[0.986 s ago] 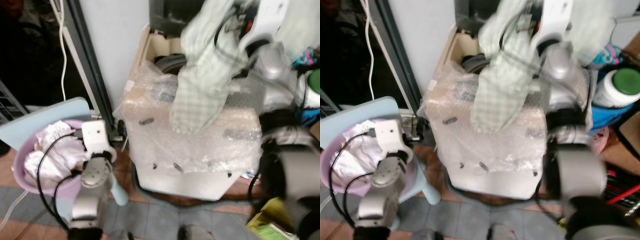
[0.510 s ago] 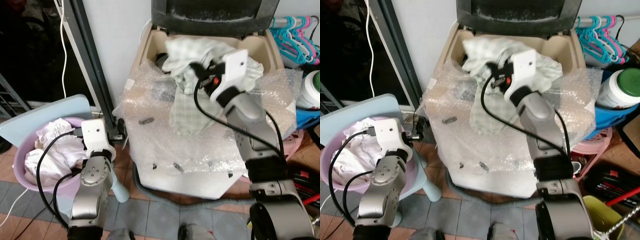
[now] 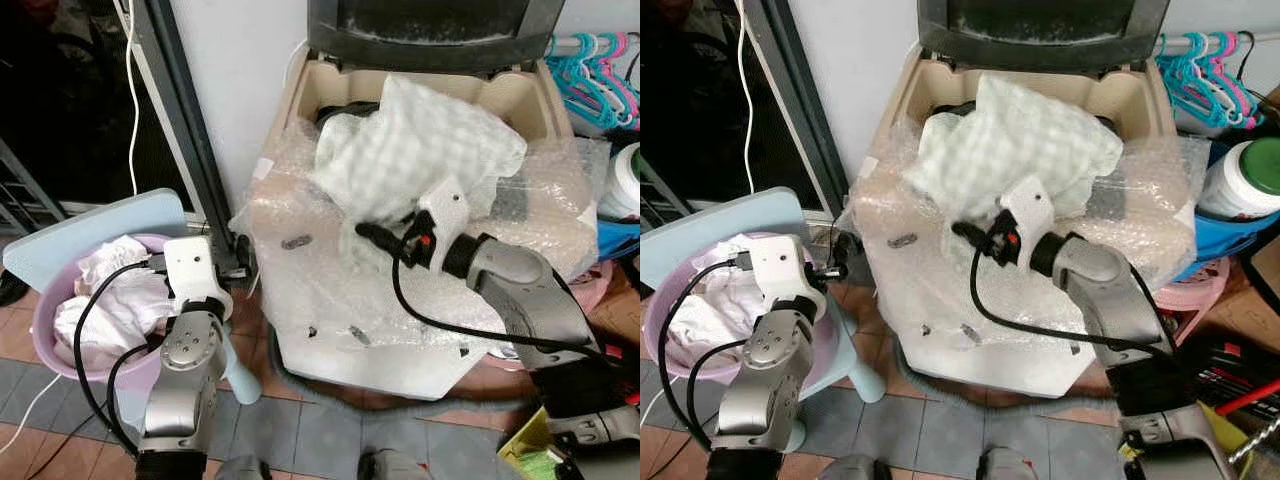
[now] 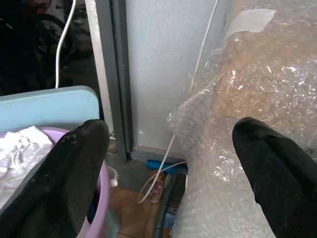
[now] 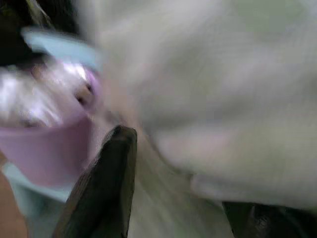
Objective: Clothes washing
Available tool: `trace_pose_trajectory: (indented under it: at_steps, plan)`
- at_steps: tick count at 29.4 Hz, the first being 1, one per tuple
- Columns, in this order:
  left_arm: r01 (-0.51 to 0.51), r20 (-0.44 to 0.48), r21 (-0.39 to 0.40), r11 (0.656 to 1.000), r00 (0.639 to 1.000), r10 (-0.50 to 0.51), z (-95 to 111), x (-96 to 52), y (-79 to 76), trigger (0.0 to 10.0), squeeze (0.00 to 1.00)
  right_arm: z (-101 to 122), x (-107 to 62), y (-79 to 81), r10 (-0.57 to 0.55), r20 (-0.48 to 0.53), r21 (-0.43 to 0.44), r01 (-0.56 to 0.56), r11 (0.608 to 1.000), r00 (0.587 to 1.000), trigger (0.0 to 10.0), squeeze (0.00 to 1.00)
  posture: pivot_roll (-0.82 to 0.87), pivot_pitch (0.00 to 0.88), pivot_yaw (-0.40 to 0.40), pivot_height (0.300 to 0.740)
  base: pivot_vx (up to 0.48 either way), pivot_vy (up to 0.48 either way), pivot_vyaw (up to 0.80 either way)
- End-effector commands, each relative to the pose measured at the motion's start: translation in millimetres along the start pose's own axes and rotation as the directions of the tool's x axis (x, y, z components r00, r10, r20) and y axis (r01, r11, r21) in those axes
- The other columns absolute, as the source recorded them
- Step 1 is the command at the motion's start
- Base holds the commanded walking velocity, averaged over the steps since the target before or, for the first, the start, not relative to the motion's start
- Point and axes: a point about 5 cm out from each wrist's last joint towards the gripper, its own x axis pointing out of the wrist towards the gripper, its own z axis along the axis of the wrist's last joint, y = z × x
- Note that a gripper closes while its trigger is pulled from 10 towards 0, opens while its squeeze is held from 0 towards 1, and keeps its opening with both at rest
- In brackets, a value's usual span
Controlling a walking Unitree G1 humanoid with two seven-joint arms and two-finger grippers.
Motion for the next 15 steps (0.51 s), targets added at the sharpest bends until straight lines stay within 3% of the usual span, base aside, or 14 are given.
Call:
trace_pose_trajectory:
  at_steps: [1,4,5,6,7,9,11,13,15]
  plan:
    - [0.013,-0.002,0.012,1.000,1.000,-0.013,1,1.1,-1.4,10.0,0.00,-12,0.4,-14.3,-0.093,-0.093,-0.037,0.090,0.995,0.991,10.0,1.00,-0.06,0.051,0.054,0.740,0.000,0.000,0.00]
    - [0.013,-0.003,0.012,1.000,1.000,-0.013,1,1.1,-1.3,10.0,0.00,-13,0.6,-16.1,-0.105,-0.101,-0.041,0.101,0.994,0.989,10.0,1.00,-0.06,0.051,0.054,0.740,0.000,0.000,0.00]
    - [0.008,-0.008,0.011,1.000,1.000,-0.008,0,1.2,-0.9,10.0,0.00,-8,0.6,-40.8,-0.288,-0.106,-0.064,0.282,0.957,0.952,10.0,1.00,-0.05,0.053,0.054,0.740,0.000,0.000,0.00]
    - [0.006,-0.010,0.011,1.000,1.000,-0.006,0,1.3,-0.7,10.0,0.00,-4,-0.3,-52.7,-0.378,-0.099,-0.071,0.372,0.925,0.920,10.0,1.00,-0.05,0.053,0.054,0.740,0.000,0.000,0.00]
    - [0.006,-0.010,0.011,1.000,1.000,-0.006,0,1.3,-0.7,10.0,0.00,-4,-0.3,-52.7,-0.378,-0.099,-0.071,0.372,0.925,0.920,10.0,1.00,-0.05,0.053,0.054,0.740,0.000,0.000,0.00]
    - [-0.002,-0.014,0.009,1.000,1.000,0.002,0,1.2,0.2,10.0,0.00,17,-7.4,-77.0,-0.562,-0.012,-0.024,0.562,0.827,0.827,10.0,1.00,-0.05,0.052,0.051,0.740,0.000,0.000,0.00]
    - [-0.008,-0.015,0.007,1.000,1.000,0.008,0,1.0,1.1,10.0,0.00,40,-15.9,-88.9,-0.639,0.094,0.048,0.638,0.769,0.763,10.0,1.00,-0.05,0.052,0.051,0.740,0.000,0.000,0.00]
    - [-0.011,-0.013,0.006,1.000,1.000,0.011,0,0.7,1.3,10.0,0.00,58,-22.7,-94.5,-0.664,0.191,0.107,0.657,0.747,0.723,10.0,0.99,-0.05,0.052,0.052,0.740,0.000,0.000,0.00]
    - [-0.011,-0.013,0.005,1.000,1.000,0.012,0,0.6,1.3,10.0,0.00,64,-25.0,-96.3,-0.671,0.222,0.125,0.662,0.739,0.707,10.0,0.99,-0.05,0.052,0.052,0.740,0.000,0.000,0.00]
